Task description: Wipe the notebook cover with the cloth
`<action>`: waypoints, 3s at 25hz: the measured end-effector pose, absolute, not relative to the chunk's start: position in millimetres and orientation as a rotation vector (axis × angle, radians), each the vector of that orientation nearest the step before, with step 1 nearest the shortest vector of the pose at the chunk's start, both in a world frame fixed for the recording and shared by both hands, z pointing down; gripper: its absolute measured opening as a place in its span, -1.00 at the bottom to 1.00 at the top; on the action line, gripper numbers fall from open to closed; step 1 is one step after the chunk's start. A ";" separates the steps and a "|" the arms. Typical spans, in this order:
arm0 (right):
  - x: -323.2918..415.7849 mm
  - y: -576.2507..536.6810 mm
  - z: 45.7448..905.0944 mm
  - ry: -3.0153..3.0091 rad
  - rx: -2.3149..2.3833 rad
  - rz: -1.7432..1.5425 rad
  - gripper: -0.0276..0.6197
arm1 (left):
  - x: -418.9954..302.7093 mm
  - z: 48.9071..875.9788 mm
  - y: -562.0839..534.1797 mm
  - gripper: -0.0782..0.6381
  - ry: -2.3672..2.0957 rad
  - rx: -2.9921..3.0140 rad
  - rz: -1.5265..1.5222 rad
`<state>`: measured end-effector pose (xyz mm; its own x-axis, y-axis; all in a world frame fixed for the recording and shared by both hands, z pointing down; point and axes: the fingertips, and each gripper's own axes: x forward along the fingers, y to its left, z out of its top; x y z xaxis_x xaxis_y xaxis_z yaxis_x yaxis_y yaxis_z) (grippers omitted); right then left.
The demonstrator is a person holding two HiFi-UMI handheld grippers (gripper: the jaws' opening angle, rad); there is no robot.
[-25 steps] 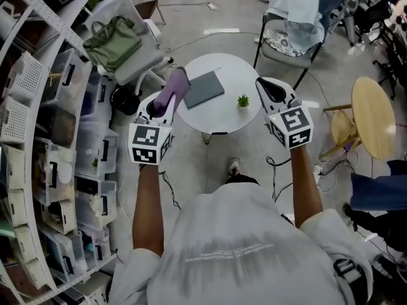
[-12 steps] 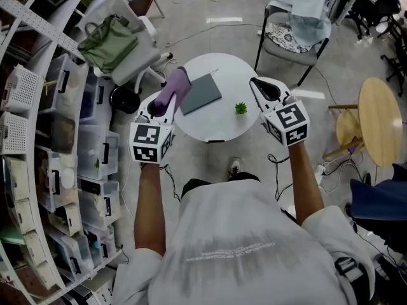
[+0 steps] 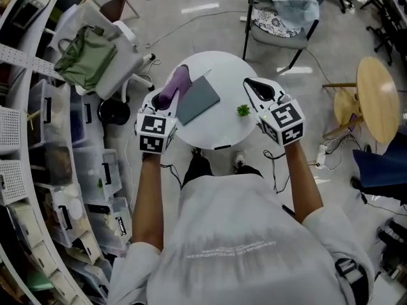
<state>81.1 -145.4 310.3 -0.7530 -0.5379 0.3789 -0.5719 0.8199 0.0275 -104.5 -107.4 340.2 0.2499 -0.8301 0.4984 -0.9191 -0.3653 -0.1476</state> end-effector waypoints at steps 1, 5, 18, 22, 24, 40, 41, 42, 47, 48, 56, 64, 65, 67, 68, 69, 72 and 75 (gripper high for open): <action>77.5 -146.3 315.6 -2.608 0.866 0.148 -0.91 | -107.9 350.9 -118.3 -0.64 -1.610 2.361 0.785; 64.9 -151.5 334.8 -2.525 0.970 0.217 -0.91 | -118.8 393.2 -161.5 -0.64 -1.425 2.425 0.834; 51.3 -185.5 400.9 -2.285 1.231 0.385 -0.91 | -128.7 533.1 -249.7 -0.64 -1.069 2.439 1.012; 53.2 -183.8 422.7 -2.229 1.269 0.439 -0.91 | -121.8 574.5 -264.2 -0.64 -0.996 2.428 1.087; 55.2 -180.1 433.9 -2.207 1.273 0.461 -0.91 | -116.3 592.5 -265.5 -0.64 -0.957 2.430 1.153; 84.8 -153.1 468.1 -2.209 1.218 0.554 -0.91 | -65.1 650.4 -228.4 -0.64 -0.914 2.289 1.140; 86.7 -151.3 468.3 -2.217 1.212 0.557 -0.91 | -62.9 649.0 -227.0 -0.64 -0.923 2.279 1.136; 88.3 -148.9 468.4 -2.225 1.204 0.557 -0.91 | -59.9 648.4 -224.0 -0.64 -0.924 2.272 1.136; 94.3 -135.6 465.7 -2.257 1.150 0.525 -0.91 | -36.4 648.1 -197.0 -0.64 -0.866 2.251 1.113; 94.7 -133.5 463.4 -2.265 1.147 0.518 -0.91 | -33.6 647.9 -191.5 -0.64 -0.858 2.249 1.110; 105.8 -105.5 455.1 -2.293 1.120 0.474 -0.91 | -14.9 649.6 -152.9 -0.64 -0.864 2.229 1.056; 115.5 -85.1 449.5 -2.318 1.100 0.450 -0.91 | 6.9 648.5 -119.1 -0.64 -0.797 2.212 1.039; 114.8 -84.6 448.9 -2.321 1.096 0.448 -0.91 | 9.1 647.9 -115.3 -0.64 -0.782 2.211 1.031; 113.0 -84.3 447.9 -2.328 1.086 0.444 -0.91 | 12.8 644.2 -109.1 -0.64 -0.760 2.209 1.001; 111.9 -84.3 447.4 -2.331 1.080 0.443 -0.91 | 13.2 640.9 -107.4 -0.64 -0.762 2.210 0.985; 110.8 -84.7 446.9 -2.334 1.075 0.442 -0.91 | 12.4 636.6 -107.0 -0.64 -0.774 2.214 0.967; 106.3 -89.9 446.1 -2.341 1.062 0.442 -0.91 | 3.8 617.2 -114.0 -0.64 -0.832 2.234 0.906; 98.5 -99.4 446.5 -2.347 1.048 0.442 -0.91 | -11.6 593.2 -131.5 -0.64 -0.903 2.261 0.861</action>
<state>98.5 -99.4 446.5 -0.5604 -0.5869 0.5844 -0.7594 0.6457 -0.0797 -11.6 -131.5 593.2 0.5686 -0.3890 0.7248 -0.7426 -0.6218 0.2488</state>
